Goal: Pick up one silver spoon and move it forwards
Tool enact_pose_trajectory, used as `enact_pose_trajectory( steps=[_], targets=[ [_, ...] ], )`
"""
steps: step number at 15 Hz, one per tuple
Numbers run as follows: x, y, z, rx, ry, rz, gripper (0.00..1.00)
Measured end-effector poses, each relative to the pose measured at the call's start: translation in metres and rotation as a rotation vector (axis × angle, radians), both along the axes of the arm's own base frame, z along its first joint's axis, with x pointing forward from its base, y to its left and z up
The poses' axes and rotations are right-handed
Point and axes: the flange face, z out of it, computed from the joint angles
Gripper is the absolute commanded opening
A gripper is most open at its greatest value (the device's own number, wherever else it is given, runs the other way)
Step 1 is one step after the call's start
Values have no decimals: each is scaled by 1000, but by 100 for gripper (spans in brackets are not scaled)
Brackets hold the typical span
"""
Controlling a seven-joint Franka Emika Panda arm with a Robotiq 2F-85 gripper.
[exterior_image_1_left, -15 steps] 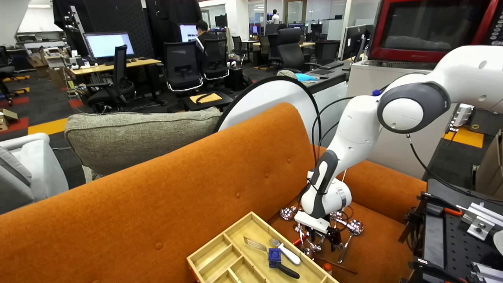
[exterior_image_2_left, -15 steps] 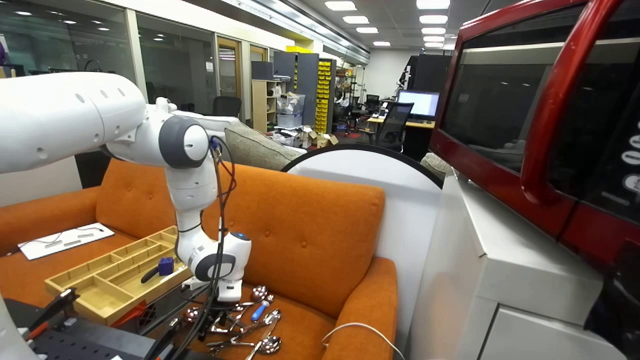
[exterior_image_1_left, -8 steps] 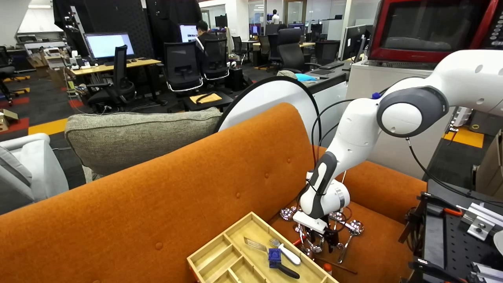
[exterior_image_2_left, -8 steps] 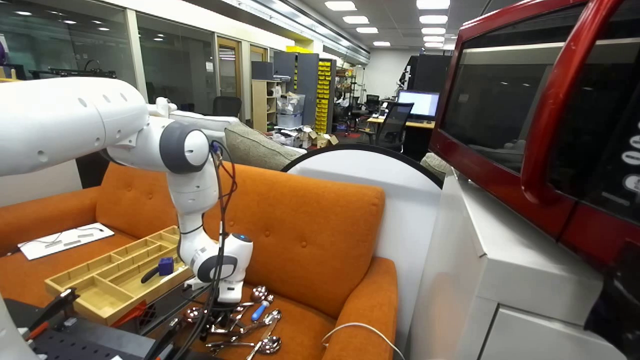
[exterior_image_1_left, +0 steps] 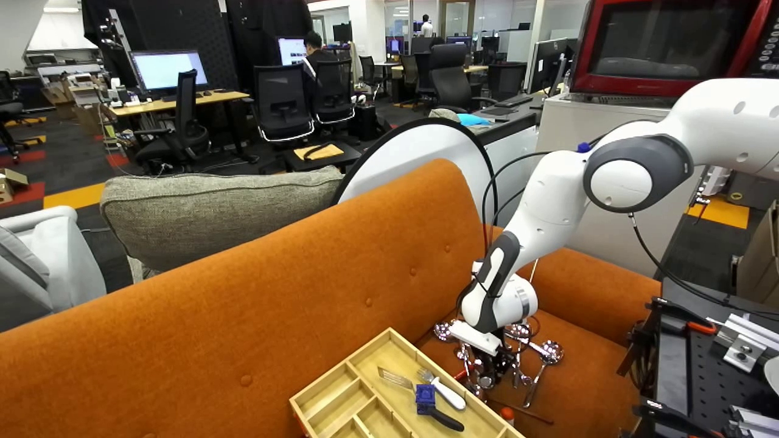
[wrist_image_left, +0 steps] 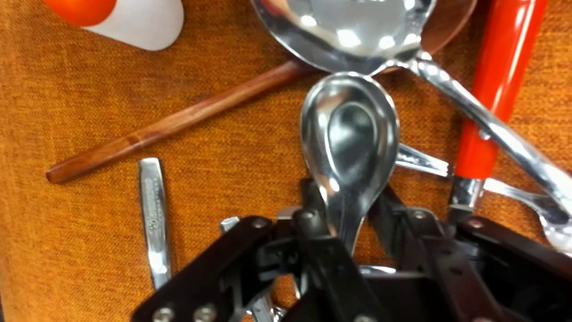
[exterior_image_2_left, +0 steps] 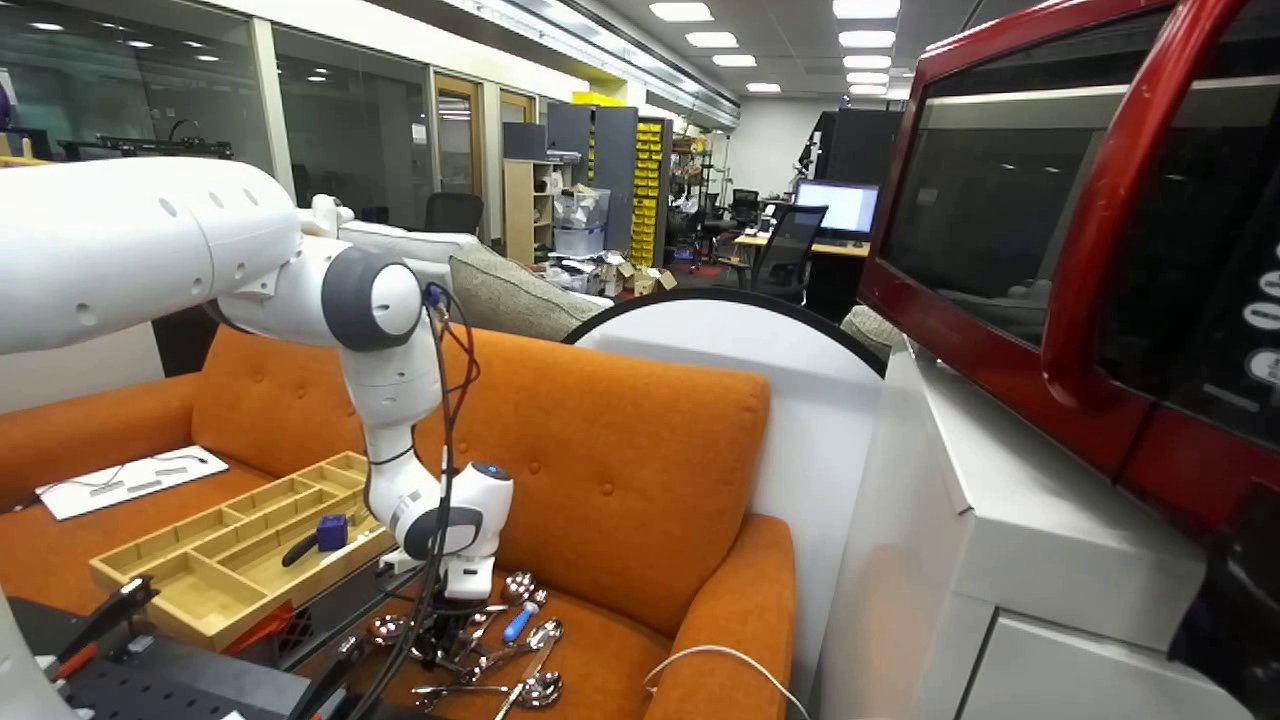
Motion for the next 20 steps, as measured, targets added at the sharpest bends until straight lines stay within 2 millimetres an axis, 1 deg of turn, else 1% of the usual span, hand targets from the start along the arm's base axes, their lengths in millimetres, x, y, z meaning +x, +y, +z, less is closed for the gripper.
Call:
enact_pose_trajectory(
  steps=[1, 2, 3, 4, 5, 8, 11, 13, 16, 18, 20],
  targets=[
    [0, -1, 0, 0, 1, -2, 1],
    [-1, -2, -1, 1, 3, -4, 0],
    [-3, -2, -2, 2, 6, -6, 0],
    [-3, -3, -3, 4, 9, -7, 3],
    [-3, -3, -2, 10, 8, -11, 2],
    [-5, -9, 1, 42, 3, -18, 3],
    [-13, -17, 7, 74, 4, 8, 3],
    [-21, -19, 15, 98, 8, 42, 3],
    [-26, -22, 36, 121, 8, 98, 3],
    [-23, -23, 54, 124, -7, 127, 3],
    [-16, -27, 72, 115, -37, 113, 3]
  ],
)
